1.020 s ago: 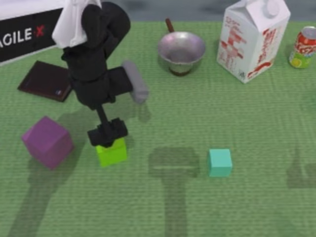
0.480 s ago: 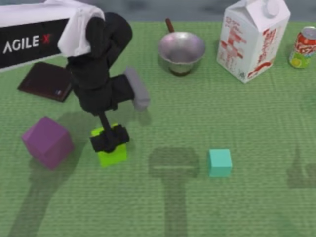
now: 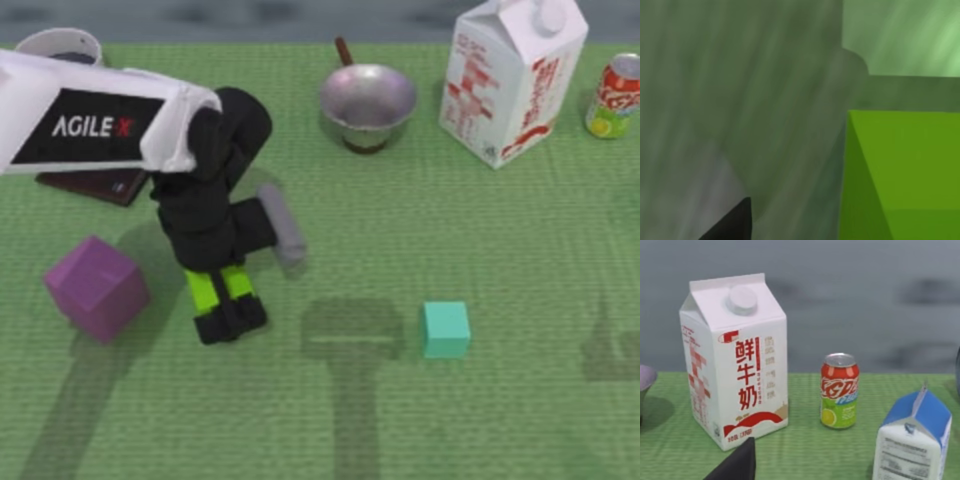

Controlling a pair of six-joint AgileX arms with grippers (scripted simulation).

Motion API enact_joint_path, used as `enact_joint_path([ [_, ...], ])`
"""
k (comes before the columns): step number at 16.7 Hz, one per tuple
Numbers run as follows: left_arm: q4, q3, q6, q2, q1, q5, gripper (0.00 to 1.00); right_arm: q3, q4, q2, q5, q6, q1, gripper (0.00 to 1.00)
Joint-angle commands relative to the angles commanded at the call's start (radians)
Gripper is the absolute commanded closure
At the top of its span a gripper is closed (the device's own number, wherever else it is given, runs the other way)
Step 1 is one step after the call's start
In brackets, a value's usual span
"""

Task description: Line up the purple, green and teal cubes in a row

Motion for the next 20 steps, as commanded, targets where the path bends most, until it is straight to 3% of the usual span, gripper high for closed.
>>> enact_joint_path([
  [3,0.0,0.0,0.0,0.0,0.0,0.0,0.0,0.0,0.0,0.0,0.0,0.0,0.0,0.0],
  [16,0.0,0.0,0.0,0.0,0.0,0.0,0.98,0.0,0.0,0.0,0.0,0.0,0.0,0.0],
  [20,0.0,0.0,0.0,0.0,0.0,0.0,1.0,0.0,0.0,0.0,0.0,0.0,0.0,0.0],
])
